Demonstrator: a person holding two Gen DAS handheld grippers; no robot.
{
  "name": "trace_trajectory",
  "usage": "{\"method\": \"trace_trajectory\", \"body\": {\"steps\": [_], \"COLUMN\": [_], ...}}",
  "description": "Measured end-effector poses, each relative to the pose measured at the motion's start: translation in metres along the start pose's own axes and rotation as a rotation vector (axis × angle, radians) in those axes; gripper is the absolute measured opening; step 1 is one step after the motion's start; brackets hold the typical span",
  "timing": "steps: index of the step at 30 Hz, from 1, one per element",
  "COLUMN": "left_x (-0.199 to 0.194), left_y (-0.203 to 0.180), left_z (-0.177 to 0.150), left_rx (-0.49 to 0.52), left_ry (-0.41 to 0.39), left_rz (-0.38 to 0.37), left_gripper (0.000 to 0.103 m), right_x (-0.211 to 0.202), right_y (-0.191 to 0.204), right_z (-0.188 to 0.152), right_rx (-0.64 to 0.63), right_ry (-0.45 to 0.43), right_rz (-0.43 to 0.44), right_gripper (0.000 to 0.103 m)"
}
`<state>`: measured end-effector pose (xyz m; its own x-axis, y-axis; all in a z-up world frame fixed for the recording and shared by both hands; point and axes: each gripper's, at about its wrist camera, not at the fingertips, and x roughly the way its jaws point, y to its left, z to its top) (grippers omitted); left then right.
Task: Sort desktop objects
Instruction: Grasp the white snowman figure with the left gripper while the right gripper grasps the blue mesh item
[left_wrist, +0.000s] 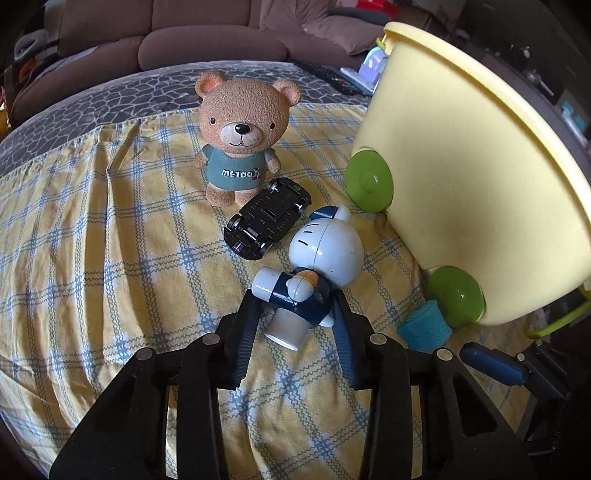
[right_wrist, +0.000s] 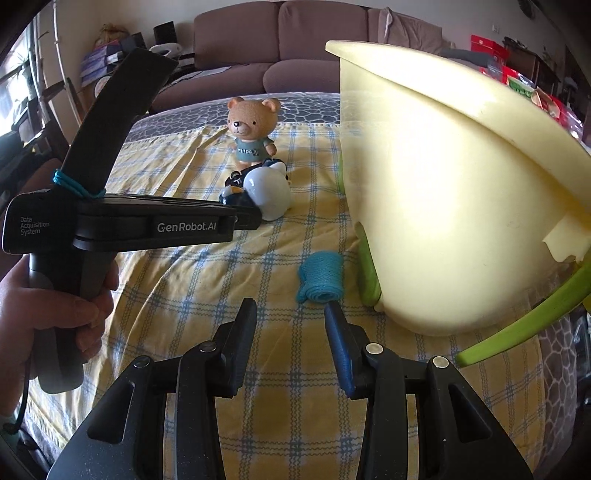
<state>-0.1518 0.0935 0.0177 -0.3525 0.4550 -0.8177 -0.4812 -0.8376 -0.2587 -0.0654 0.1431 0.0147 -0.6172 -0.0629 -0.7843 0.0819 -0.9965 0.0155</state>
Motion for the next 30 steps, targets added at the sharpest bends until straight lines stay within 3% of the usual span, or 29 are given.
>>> {"method": "trace_trajectory", "body": {"steps": [5,20,23,24,30], "left_x": [-0.016,-0.063,-0.062,-0.063,-0.075], "left_y": [0.009,0.056,0.063,0.065,0.072], "left_z": [-0.012,-0.019,-0.016,-0.015,-0.013], "left_rx": [-0.047,-0.134,-0.146,-0.152,-0.177], "left_ry": [0.015,-0.035,-0.039,-0.042,-0.066], "left_rz": [-0.022,-0.074,-0.078,-0.08,-0.094], "left_gripper": [0.036,0.036,0.036,0.036,0.036], "right_x": [0.003,0.036,0.037,0.037,0.026], "right_y": [0.0,0.006,0.003,0.003,0.021], "right_z": [0.001,0.011,0.014,0.015,0.016], "right_rx": [-0.003,0.039,0.051,0.05,-0.022], "right_ry": [-0.01,0.021,0.01,0.007,-0.017], "right_rz": [-0.039,-0.17,-0.157,-0.143,-0.085], "right_gripper": [0.039,0.04,0.038,0.031,0.028]}}
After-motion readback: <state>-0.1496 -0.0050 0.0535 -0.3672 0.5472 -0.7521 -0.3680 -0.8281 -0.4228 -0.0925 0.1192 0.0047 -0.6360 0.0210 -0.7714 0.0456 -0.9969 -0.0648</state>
